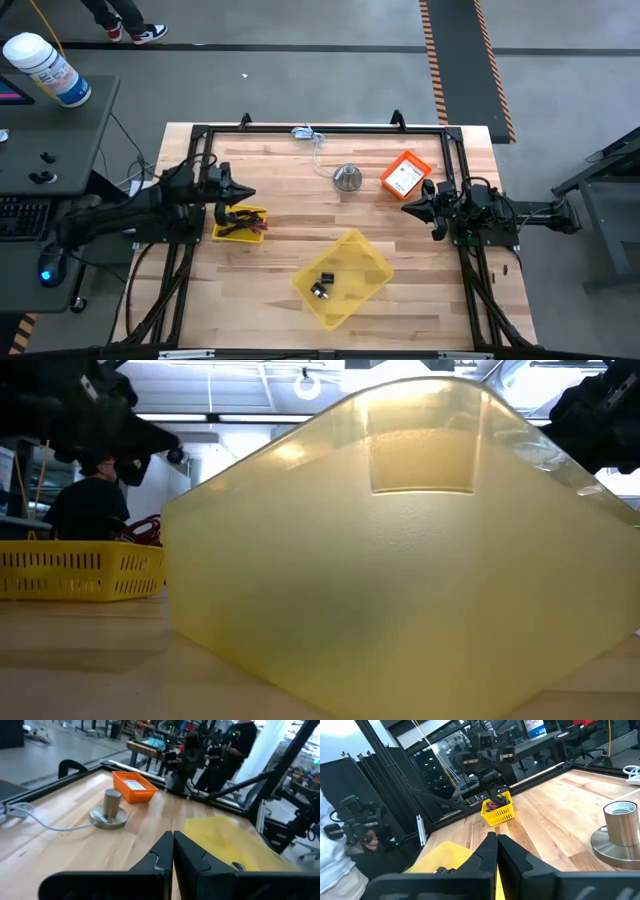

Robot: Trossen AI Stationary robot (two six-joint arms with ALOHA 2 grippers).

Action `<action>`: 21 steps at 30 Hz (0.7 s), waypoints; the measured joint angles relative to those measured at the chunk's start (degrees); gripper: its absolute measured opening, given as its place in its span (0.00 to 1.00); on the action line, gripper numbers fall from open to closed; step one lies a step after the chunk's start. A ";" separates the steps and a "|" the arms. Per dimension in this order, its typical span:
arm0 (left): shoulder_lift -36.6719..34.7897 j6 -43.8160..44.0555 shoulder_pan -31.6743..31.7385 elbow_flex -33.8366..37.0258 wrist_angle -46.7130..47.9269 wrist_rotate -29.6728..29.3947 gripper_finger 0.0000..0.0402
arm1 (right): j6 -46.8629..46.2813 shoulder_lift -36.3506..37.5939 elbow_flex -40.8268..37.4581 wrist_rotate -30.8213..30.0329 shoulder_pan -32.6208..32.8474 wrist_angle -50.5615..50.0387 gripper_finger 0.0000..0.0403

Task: Pick and place items into bin
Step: Return to Home Position

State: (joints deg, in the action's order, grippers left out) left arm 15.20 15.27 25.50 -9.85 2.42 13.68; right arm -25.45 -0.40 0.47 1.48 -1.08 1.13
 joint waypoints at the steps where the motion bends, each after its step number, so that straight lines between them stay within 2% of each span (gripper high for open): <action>1: -1.42 0.16 0.02 0.85 0.17 -0.40 0.00 | 0.00 0.00 0.00 0.02 0.02 0.00 0.00; 10: -8.71 1.61 0.00 5.90 0.15 -2.52 0.00 | 0.00 0.00 0.00 0.02 0.02 0.00 0.01; 17: -10.63 3.38 0.00 9.40 -5.50 -2.81 0.00 | 0.00 -0.02 0.00 0.02 0.02 0.00 0.01; 21: -10.64 2.99 0.00 9.35 -5.28 -2.49 0.00 | 0.00 0.00 0.00 0.02 0.00 0.00 0.02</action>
State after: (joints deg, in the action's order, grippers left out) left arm 4.56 18.27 25.50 -0.49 -2.87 11.19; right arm -25.45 -0.40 0.47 1.50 -1.08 1.13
